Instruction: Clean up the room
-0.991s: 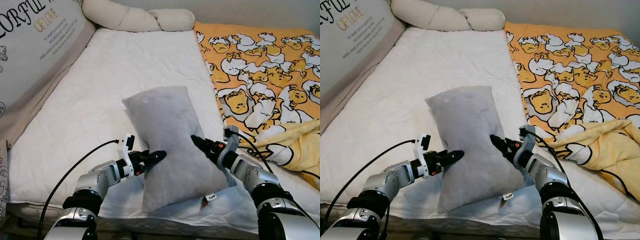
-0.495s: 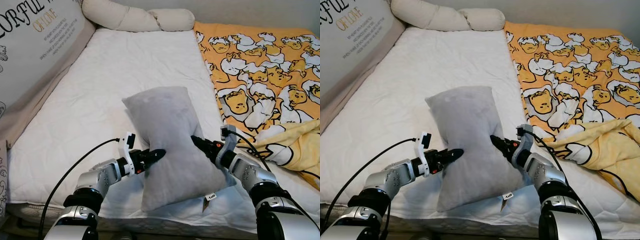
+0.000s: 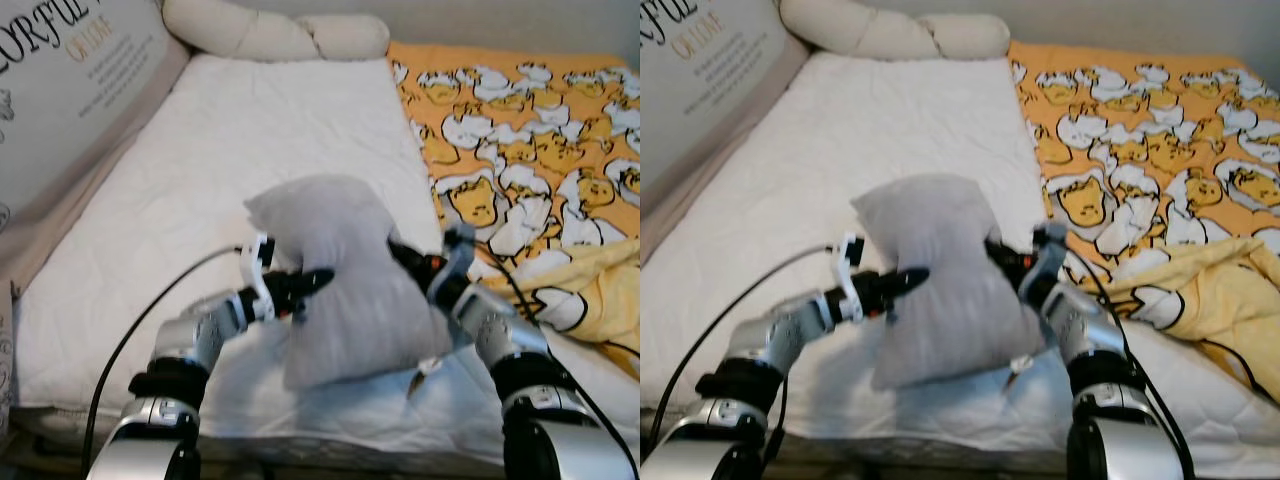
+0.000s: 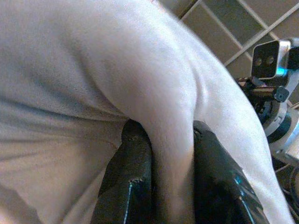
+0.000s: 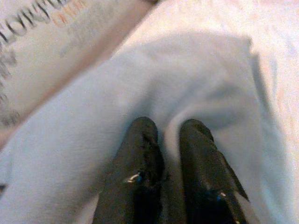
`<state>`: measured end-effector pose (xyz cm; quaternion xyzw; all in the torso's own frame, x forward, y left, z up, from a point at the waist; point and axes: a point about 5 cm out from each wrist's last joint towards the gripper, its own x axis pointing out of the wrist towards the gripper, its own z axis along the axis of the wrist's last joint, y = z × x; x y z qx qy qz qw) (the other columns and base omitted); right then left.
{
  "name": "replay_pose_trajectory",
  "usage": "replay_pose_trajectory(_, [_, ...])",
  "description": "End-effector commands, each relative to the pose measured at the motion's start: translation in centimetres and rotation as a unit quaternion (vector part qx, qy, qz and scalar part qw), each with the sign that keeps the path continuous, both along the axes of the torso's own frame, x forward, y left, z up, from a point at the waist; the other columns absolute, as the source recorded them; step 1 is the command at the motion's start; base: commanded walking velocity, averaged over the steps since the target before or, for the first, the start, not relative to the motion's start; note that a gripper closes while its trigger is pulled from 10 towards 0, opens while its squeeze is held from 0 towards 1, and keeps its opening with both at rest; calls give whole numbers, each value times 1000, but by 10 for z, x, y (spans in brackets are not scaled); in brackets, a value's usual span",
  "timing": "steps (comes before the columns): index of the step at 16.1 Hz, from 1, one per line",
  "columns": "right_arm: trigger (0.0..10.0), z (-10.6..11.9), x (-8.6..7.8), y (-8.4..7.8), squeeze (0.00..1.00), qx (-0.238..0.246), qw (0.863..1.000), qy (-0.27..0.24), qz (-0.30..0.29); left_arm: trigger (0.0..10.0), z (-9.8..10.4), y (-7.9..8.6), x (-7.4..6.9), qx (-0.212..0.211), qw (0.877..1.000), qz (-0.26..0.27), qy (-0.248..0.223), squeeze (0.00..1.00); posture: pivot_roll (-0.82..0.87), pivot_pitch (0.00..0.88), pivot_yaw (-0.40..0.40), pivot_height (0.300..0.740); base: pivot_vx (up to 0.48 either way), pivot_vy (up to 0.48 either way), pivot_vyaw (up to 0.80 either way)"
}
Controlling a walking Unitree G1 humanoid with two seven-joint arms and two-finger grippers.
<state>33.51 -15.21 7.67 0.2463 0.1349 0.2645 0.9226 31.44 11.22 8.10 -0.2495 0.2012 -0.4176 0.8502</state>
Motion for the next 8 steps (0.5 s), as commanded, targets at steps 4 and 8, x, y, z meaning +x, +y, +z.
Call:
replay_pose_trajectory(4, [0,28,8,9,0,33,998,-57,-14,0,41,-15,8,-12,996,2,-83,0,15,0,-8,740,0,0,0])
replay_pose_trajectory(8, [0,27,4,0,0,19,996,-73,-54,0,36,-7,4,58,993,26,-100,0,26,0,-8,740,0,0,0])
